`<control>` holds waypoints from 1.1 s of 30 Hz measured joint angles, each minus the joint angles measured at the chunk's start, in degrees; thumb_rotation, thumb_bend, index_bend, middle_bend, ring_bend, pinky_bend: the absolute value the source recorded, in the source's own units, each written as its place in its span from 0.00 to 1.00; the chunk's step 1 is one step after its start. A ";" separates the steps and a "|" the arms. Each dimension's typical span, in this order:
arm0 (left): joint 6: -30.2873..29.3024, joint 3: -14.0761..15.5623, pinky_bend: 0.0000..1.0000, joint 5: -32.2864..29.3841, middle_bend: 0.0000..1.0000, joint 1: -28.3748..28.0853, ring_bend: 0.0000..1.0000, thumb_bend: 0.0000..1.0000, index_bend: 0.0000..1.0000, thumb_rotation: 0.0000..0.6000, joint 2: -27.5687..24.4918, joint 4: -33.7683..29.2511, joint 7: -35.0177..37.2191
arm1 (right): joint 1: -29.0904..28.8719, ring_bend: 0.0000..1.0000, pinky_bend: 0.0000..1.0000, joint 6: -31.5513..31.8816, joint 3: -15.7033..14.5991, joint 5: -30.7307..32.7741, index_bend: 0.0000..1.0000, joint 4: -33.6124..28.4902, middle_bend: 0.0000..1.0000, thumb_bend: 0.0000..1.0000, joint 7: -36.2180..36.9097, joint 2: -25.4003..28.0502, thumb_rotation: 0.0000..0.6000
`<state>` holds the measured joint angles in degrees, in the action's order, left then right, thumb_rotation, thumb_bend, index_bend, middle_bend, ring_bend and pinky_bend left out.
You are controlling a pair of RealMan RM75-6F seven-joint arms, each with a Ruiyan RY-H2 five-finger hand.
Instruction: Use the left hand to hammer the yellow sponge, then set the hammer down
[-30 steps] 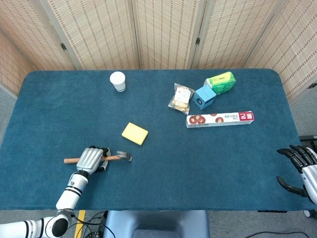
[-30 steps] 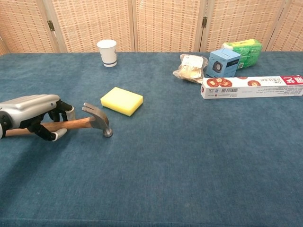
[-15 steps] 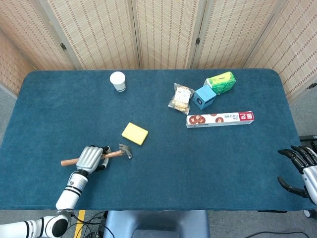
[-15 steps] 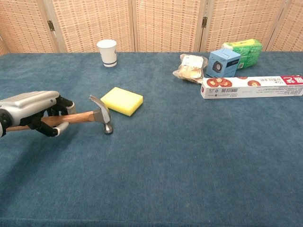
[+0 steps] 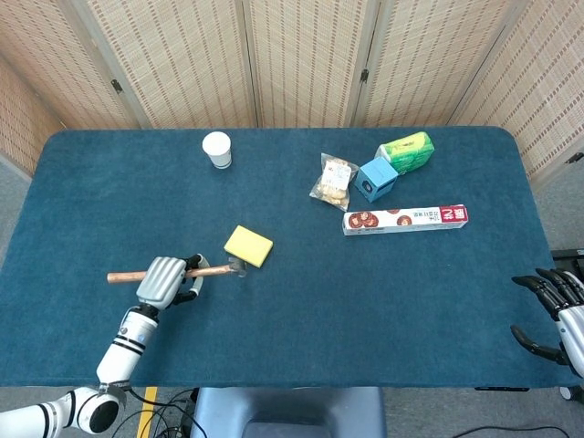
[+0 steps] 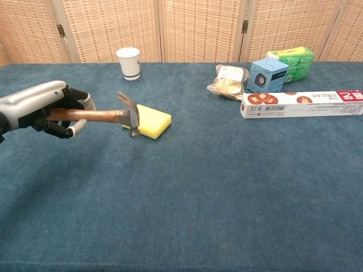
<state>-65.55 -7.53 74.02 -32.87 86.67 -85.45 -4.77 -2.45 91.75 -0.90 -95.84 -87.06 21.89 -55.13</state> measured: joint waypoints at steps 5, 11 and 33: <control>-1.06 -1.11 0.85 4.31 0.76 -0.63 0.72 0.74 0.73 1.00 -0.45 2.36 7.01 | -0.01 0.12 0.12 -0.11 0.01 -0.03 0.21 -0.48 0.26 0.19 -0.45 0.17 1.00; -0.64 -2.95 0.87 7.18 0.79 -3.27 0.75 0.74 0.74 1.00 -0.30 7.15 11.62 | 0.00 0.12 0.12 -0.37 0.01 0.10 0.21 -0.99 0.26 0.19 -1.03 0.29 1.00; 7.68 -4.53 0.90 4.83 0.85 -9.59 0.84 0.74 0.77 1.00 3.97 16.93 16.29 | 0.14 0.12 0.12 -1.37 0.19 1.18 0.21 -1.11 0.26 0.19 -1.41 0.26 1.00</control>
<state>-57.87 -12.06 78.85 -42.46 90.64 -68.52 11.52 -2.30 90.38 -0.71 -94.66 -88.17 20.49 -54.88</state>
